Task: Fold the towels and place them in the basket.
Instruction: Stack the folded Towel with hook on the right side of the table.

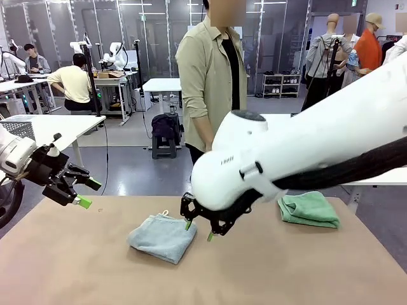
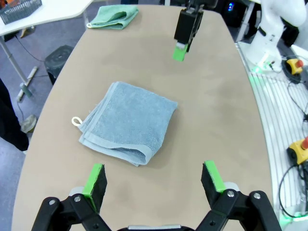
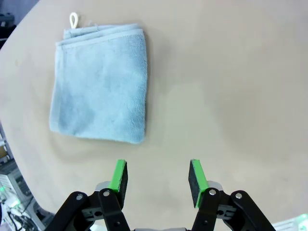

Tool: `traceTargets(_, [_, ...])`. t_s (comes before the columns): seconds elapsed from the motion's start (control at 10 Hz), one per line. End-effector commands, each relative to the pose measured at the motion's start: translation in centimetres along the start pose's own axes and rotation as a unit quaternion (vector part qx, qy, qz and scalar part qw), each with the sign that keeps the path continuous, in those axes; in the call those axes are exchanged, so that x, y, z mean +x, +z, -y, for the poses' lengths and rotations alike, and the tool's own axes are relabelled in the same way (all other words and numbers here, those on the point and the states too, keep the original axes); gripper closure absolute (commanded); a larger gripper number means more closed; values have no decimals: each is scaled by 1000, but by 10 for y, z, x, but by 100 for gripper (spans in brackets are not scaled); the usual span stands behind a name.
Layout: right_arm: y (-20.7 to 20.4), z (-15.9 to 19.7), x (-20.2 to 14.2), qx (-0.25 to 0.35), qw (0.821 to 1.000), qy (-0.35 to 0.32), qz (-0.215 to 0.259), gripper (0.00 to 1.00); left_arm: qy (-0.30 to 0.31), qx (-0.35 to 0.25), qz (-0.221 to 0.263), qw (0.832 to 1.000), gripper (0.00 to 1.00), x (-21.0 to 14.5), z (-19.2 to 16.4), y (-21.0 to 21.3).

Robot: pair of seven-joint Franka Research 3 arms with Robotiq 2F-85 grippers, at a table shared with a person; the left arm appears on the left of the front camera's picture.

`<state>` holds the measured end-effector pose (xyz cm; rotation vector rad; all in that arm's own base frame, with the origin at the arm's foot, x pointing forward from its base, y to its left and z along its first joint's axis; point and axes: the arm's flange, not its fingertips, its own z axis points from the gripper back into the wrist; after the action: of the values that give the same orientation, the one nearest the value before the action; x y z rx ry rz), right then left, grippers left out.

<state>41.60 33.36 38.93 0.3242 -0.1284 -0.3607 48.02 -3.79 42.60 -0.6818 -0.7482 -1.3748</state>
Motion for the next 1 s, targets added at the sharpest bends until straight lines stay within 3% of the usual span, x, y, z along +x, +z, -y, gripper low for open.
traceTargets(0.0, [-36, -10, 3, 8, 999, -12, 41, 34, -2, -1, -2, 1000, 0, 1, 0, 1])
traceTargets(0.5, [-76, -29, 13, 30, 998, -6, 56, 34, -2, -1, -2, 1000, 0, 1, 0, 1])
traceTargets(0.9, [-93, -41, 14, 22, 997, -50, 55, 34, -2, -1, -2, 1000, 0, 1, 0, 1])
